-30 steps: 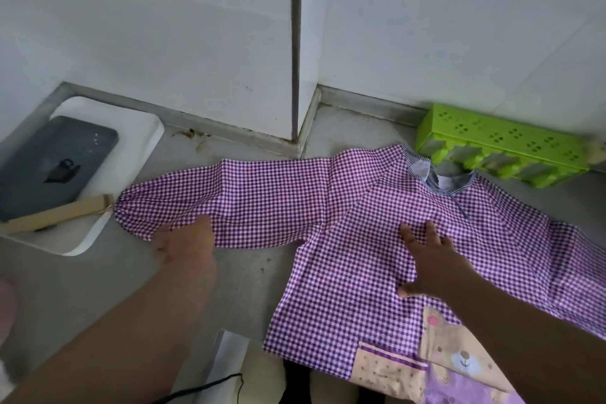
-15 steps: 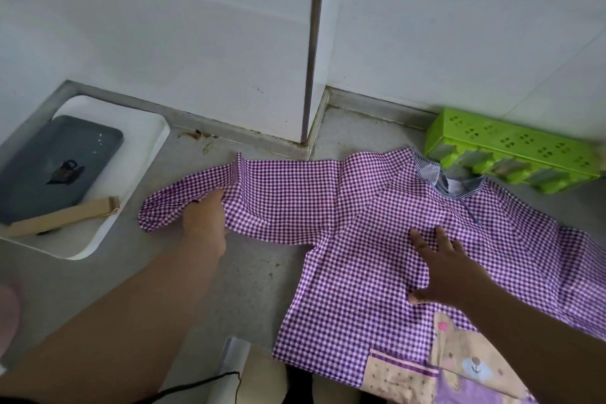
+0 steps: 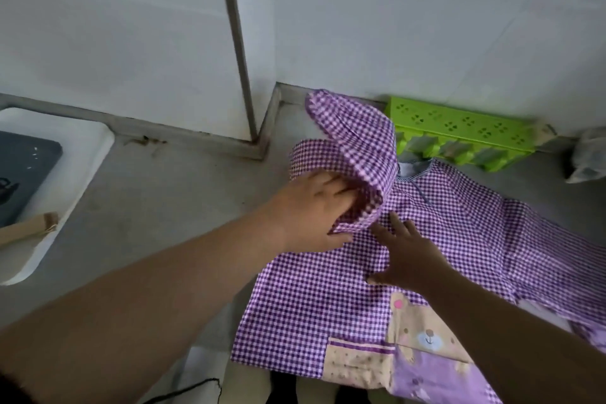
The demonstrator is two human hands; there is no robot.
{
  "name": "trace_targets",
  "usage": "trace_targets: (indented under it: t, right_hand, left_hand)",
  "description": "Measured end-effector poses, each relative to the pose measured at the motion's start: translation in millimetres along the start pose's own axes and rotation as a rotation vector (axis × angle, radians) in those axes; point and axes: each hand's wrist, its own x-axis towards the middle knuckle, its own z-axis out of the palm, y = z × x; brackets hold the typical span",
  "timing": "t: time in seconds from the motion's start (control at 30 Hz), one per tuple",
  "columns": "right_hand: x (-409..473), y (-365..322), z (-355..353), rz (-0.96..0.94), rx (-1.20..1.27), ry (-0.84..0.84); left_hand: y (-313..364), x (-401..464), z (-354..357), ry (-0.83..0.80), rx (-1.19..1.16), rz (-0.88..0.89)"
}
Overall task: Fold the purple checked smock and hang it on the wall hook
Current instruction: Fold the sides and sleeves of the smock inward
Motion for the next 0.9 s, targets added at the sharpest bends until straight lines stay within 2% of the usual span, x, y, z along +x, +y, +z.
trace_targets:
  t: [0.07,0.17,0.23,0.33,0.43,0.5,0.63,0.7,0.77,0.83,0.9]
  right_hand:
    - [-1,10,5,-0.02,0.106,0.09]
    - [-2,28,11,0.038,0.33,0.204]
    - [-2,39,12,0.086,0.342,0.215]
    - [-10,56,12,0.209,0.333,0.254]
    - [-20,73,10,0.32,0.371,0.354]
    - [-22,75,5,0.195,0.299,0.416]
    - [-9,53,-16,-0.313,0.003,0.399]
    - [3,35,-19,-0.503,-0.179,0.379]
    - [12,22,-19,-0.536,-0.34,0.324]
    - [17,20,-23,-0.435,-0.453,0.218]
    - [17,30,-31,-0.326,-0.483,0.188]
  left_hand:
    - [2,-3,24,-0.172,0.026,0.021]
    - [0,-13,54,-0.401,0.031,-0.084]
    - [-3,-19,69,-0.51,0.043,-0.139]
    - [-3,-22,80,-0.62,0.035,-0.18]
    - [5,-12,83,-0.634,0.102,-0.194]
    - [12,-3,83,-0.652,0.16,-0.176]
    - [23,9,88,-0.684,0.189,-0.222]
    - [27,11,91,-0.693,0.187,-0.271]
    - [32,13,92,-0.697,0.178,-0.354]
    - [35,13,94,-0.684,0.199,-0.428]
    - [36,12,96,-0.675,0.229,-0.48]
